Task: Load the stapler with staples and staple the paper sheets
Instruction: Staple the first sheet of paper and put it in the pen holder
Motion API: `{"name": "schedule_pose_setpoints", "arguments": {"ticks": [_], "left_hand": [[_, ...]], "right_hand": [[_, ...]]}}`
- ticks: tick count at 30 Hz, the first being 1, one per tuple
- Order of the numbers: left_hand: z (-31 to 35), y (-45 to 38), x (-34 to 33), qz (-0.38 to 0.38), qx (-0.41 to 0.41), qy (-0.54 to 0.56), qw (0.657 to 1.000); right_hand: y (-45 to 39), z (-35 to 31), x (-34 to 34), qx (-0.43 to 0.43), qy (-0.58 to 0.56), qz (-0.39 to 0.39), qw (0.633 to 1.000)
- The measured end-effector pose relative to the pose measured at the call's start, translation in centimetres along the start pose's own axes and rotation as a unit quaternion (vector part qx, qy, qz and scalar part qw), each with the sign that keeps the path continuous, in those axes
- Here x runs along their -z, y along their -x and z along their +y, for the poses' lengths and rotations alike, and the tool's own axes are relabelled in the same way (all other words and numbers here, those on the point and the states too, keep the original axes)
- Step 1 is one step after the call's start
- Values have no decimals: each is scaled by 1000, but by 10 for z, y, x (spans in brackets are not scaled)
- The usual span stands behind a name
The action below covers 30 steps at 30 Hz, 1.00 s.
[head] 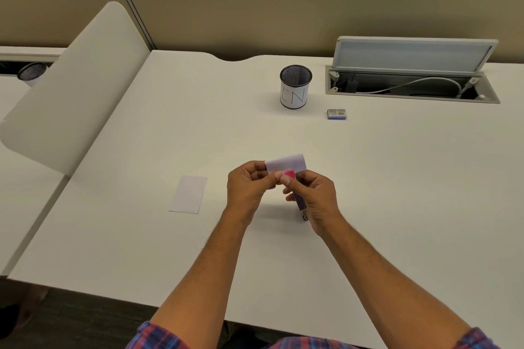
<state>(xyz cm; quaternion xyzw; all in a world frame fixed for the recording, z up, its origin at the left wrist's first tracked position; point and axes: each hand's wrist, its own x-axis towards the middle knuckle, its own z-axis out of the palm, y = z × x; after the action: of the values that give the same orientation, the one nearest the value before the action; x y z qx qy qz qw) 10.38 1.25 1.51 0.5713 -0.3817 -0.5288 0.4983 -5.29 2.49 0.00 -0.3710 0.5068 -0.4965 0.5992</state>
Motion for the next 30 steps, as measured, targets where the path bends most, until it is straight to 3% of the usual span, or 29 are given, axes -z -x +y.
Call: {"name": "schedule_pose_setpoints", "arguments": {"ticks": [19,30], "left_hand": [[-2,3,-3,-18,44,-7,999],[-8,3,1,-33,49,-25,998]], "right_hand": [[-3,2,2,-89,-56,39,994],[-2,0,2,-93,-57,52,993]]}}
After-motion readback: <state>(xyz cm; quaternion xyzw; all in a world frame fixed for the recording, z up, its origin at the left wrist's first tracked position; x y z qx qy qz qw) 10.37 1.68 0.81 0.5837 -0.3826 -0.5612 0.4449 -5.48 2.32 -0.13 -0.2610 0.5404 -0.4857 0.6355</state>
